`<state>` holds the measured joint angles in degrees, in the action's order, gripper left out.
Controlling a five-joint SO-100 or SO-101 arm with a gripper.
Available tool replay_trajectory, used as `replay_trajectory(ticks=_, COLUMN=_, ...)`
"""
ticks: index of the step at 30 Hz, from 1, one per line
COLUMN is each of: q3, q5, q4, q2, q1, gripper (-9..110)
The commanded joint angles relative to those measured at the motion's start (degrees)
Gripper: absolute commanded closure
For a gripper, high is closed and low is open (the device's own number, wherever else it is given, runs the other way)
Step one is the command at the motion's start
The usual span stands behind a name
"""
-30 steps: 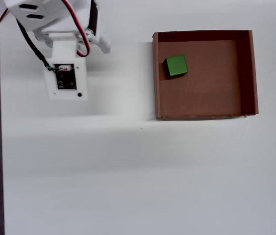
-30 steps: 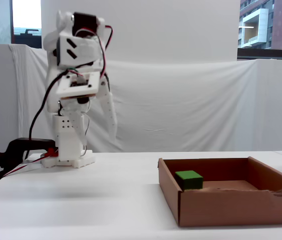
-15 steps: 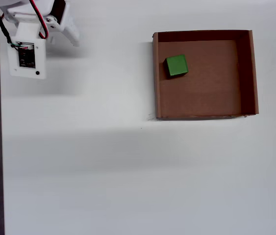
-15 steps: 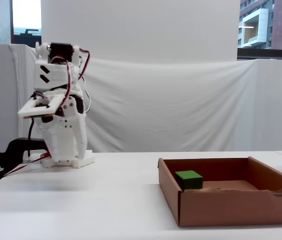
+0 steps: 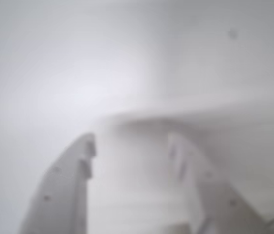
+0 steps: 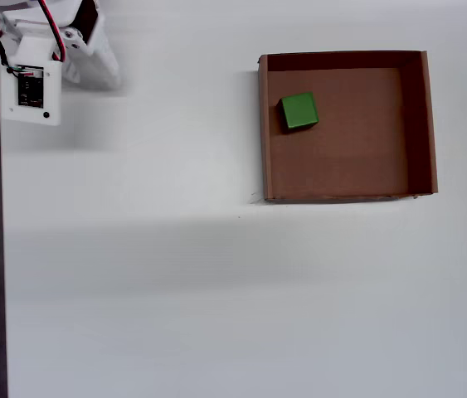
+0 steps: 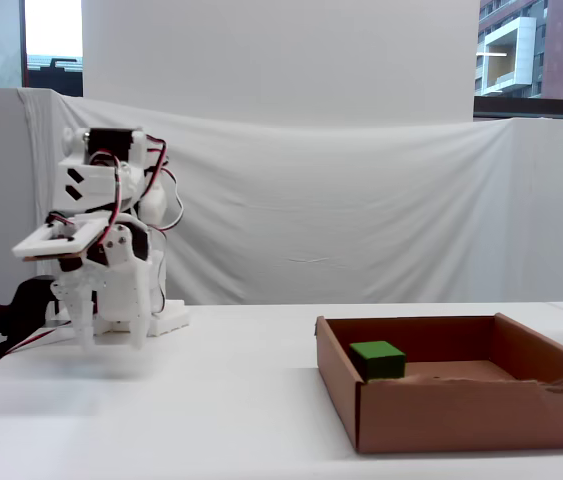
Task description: Grasp a green cube and put it in a box.
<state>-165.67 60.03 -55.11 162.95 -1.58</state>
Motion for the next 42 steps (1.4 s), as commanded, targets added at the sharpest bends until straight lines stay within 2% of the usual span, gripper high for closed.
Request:
replay_trajectory(ticks=1, q3=-0.4, q5=1.2, q4=1.0, q2=1.6, q1=-0.9, gripper=81)
replay_trajectory(ticks=9, q3=-4.3, q5=1.2, q4=4.7, q2=3.8, q1=-4.9, gripper=81)
replay_trajectory(ticks=22, q3=-4.4, q5=0.8, q4=-6.3, q2=10.5, q1=-6.1, gripper=81)
replay_trajectory(ticks=42, q3=-4.5, q5=0.5, q4=-10.7, q2=16.3, q1=-9.9, gripper=81)
